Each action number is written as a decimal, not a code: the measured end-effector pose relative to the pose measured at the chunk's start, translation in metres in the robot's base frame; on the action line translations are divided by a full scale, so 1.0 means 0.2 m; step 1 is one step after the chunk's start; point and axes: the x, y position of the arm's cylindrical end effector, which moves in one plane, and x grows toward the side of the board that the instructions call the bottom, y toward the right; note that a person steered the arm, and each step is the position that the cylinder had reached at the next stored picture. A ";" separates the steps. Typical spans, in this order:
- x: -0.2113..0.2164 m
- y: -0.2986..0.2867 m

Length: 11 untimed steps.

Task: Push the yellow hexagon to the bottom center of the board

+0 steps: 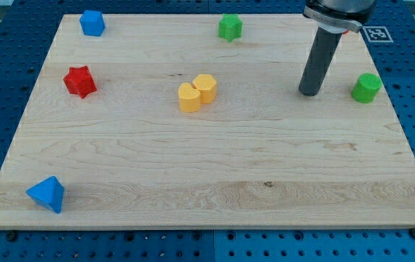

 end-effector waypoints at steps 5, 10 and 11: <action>-0.02 0.00; -0.21 -0.94; -0.16 -0.93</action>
